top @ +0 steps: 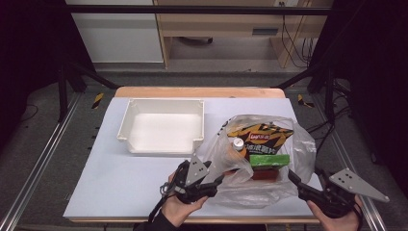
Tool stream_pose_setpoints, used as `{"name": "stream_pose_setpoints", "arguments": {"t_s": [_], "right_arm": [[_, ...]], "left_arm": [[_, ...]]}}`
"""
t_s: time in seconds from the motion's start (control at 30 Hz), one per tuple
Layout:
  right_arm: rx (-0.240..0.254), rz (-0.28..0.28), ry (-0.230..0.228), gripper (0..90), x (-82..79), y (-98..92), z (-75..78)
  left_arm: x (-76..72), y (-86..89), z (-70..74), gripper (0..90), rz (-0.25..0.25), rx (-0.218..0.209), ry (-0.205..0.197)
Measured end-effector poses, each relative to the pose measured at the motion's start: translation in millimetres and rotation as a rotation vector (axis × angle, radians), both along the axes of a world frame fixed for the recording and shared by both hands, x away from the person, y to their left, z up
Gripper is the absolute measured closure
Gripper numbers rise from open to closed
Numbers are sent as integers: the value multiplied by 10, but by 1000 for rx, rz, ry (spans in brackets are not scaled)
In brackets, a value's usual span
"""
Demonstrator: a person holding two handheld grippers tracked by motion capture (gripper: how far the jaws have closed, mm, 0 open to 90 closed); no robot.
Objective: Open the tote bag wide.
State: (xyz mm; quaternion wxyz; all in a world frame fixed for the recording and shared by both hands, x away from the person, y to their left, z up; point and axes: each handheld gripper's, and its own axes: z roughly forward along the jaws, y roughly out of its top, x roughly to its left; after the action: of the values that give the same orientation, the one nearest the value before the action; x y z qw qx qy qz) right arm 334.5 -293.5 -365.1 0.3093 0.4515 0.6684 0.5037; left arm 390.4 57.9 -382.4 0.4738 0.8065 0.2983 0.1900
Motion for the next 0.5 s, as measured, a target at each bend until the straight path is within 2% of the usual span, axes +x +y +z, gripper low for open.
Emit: {"name": "stream_pose_setpoints", "arguments": {"t_s": [0.07, 0.17, 0.2, 0.23, 0.27, 0.3, 0.37, 0.5], "right_arm": [[-10, -10, -7, 306, 38, 10, 63], [-4, -19, -27, 299, 53, 0, 145], [-4, -16, -36, 294, 51, -14, 189], [-4, -16, -36, 294, 51, -14, 189], [-2, -24, -56, 288, 48, -34, 275], [-2, -24, -56, 288, 48, -34, 275], [3, -29, -76, 288, 83, -60, 408], [6, -22, -84, 293, 213, -46, 550]], "left_arm": [[61, 24, 66, 434, 19, -31, -3], [93, 89, 225, 425, 36, -78, -39], [100, 108, 288, 418, 39, -86, -51], [100, 108, 288, 411, 39, -86, -51], [121, 142, 415, 403, 56, -106, -80], [121, 142, 415, 395, 56, -106, -80], [196, 156, 583, 380, 76, -133, -101], [388, 70, 715, 353, 72, -158, -76]]}}
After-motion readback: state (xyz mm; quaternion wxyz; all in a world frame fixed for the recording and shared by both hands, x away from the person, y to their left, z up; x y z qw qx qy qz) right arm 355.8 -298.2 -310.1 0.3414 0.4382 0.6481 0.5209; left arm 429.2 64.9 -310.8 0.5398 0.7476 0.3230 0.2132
